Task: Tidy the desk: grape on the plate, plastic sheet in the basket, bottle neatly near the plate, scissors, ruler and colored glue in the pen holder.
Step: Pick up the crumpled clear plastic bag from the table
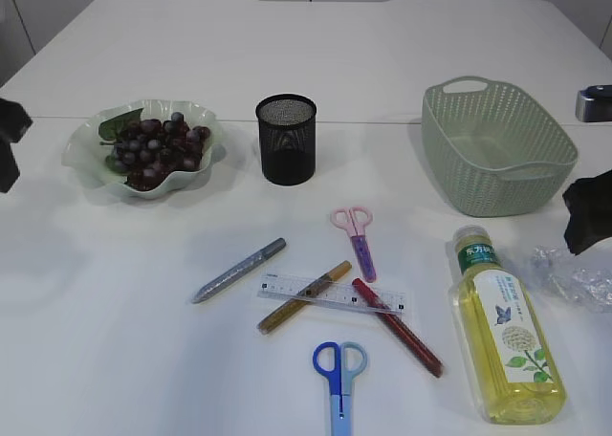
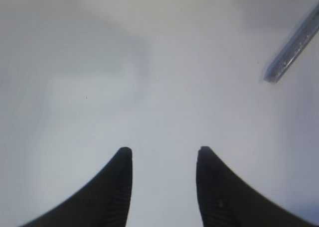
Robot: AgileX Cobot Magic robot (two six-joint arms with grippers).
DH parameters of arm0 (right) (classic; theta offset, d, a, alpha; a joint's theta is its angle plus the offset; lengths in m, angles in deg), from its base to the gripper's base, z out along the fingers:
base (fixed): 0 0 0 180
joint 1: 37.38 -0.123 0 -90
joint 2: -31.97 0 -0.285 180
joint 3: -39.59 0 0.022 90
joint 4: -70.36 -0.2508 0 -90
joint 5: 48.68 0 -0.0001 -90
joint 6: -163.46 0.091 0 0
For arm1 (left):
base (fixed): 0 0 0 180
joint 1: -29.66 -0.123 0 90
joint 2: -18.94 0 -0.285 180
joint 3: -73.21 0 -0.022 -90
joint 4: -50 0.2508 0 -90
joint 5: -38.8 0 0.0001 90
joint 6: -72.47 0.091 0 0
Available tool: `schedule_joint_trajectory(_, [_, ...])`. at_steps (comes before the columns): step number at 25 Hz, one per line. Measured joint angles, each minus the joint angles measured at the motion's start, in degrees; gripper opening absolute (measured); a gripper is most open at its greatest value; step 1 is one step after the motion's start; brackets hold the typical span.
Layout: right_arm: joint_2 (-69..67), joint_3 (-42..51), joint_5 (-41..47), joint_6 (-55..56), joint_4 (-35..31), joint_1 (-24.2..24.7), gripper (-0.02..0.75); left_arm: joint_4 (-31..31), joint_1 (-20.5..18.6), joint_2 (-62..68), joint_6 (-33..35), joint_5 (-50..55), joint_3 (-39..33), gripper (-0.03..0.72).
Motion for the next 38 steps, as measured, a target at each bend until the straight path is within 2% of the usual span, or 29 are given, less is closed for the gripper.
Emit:
schedule_joint_trajectory(7, [-9.5, -3.1, -0.8, -1.0, 1.3, 0.0, 0.605, 1.6, 0.0, -9.2, 0.0, -0.4, -7.8, 0.304])
schedule_joint_trajectory(12, [-12.5, -3.2, -3.4, -1.2, 1.5, 0.0, 0.599, 5.6, 0.0, -12.2, 0.0, -0.4, -8.1, 0.281])
schedule_joint_trajectory(24, [-16.3, -3.4, -9.5, -1.2, 2.5, 0.0, 0.587, 5.8, 0.0, -12.5, 0.0, -0.4, -8.1, 0.269])
schedule_joint_trajectory(34, [-17.1, -3.4, -9.9, -1.3, 2.7, 0.0, 0.451, 5.8, 0.0, -12.5, 0.0, -0.4, -8.1, 0.259])
schedule_joint_trajectory(38, [-18.1, -3.4, -9.4, -1.3, 2.7, 0.0, 0.354, 5.8, 0.0, -12.5, 0.0, -0.4, -8.1, 0.259])
